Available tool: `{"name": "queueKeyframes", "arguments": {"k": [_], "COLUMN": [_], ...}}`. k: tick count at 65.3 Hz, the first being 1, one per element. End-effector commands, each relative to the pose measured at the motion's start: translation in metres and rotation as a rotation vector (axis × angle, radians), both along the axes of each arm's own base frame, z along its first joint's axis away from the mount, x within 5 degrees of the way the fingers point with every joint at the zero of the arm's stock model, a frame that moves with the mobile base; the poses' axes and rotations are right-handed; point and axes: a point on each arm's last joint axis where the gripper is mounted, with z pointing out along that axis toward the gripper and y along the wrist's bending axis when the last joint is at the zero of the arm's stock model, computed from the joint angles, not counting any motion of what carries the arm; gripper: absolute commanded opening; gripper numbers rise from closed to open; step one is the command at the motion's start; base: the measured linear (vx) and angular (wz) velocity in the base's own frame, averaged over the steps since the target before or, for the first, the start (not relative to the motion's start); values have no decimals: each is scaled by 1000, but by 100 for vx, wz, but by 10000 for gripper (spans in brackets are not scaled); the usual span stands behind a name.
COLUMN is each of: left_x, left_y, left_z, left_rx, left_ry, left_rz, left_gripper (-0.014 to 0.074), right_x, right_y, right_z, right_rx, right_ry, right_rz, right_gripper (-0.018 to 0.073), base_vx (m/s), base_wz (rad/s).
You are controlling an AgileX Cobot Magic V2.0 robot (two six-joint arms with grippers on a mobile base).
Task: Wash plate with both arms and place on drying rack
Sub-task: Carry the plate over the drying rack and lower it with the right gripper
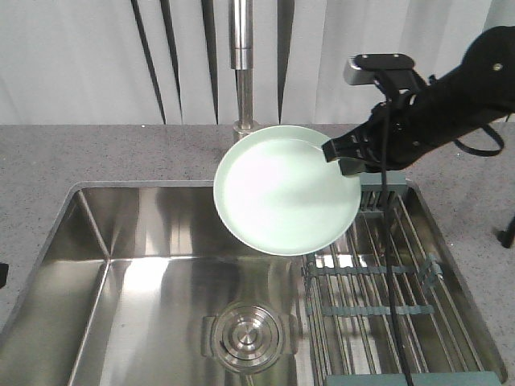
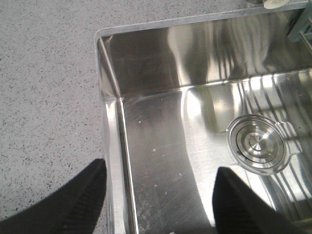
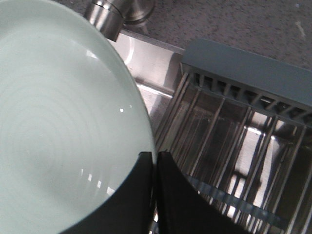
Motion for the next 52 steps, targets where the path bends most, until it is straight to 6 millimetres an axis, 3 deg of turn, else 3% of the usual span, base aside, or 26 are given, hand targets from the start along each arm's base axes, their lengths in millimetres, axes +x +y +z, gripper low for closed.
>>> {"name": "queueKeyframes", "arguments": {"k": [1,25,52], "left_x": [3,3,3], "left_y": [-2,-2,-2], "left_z": [13,13,13], "left_rx": [-30,-30,-30], "left_ry": [-85,-85,-85], "left_rz": [-3,-3,-3], "left_gripper": [440,440,438], "right_x": [-20,-76,-75], "right_y": [-16,-44,-69], "right_z": [27,27,17], "right_rx": [15,-91,-278], "right_ry": [-122,-81,4], "right_rz": [-40,-122,-212], "right_gripper": [-1,-1,-1], "base_vx": [0,0,0], "base_wz": [0,0,0]}}
